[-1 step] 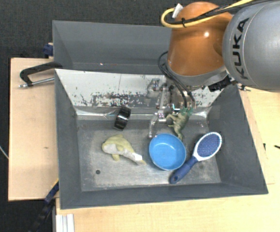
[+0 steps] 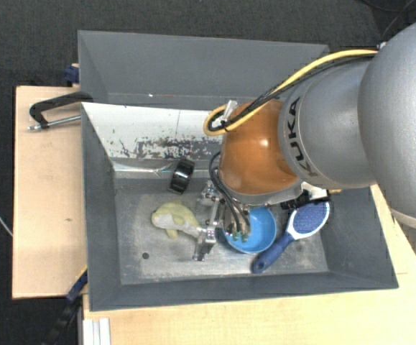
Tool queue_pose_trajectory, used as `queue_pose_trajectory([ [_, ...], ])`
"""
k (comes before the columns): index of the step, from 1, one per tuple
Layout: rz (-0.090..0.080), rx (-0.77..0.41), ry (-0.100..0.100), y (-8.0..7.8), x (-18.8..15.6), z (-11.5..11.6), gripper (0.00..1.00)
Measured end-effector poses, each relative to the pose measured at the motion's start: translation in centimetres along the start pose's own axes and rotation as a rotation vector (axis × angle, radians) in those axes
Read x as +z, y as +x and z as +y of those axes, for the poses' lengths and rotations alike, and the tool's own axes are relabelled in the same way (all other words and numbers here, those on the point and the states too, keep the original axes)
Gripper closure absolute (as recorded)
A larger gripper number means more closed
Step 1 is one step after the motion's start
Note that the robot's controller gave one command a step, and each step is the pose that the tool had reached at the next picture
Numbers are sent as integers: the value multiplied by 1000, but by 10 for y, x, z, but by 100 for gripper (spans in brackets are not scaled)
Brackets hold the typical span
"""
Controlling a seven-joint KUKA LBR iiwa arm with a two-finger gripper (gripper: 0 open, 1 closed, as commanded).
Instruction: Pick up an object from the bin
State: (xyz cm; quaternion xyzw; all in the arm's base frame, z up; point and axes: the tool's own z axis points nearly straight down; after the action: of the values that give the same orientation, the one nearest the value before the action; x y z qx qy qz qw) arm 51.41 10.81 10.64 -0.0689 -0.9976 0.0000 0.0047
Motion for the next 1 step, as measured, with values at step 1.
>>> queue_pose_trajectory([
  [1,-9,-266,-1,8,-9,14,0],
])
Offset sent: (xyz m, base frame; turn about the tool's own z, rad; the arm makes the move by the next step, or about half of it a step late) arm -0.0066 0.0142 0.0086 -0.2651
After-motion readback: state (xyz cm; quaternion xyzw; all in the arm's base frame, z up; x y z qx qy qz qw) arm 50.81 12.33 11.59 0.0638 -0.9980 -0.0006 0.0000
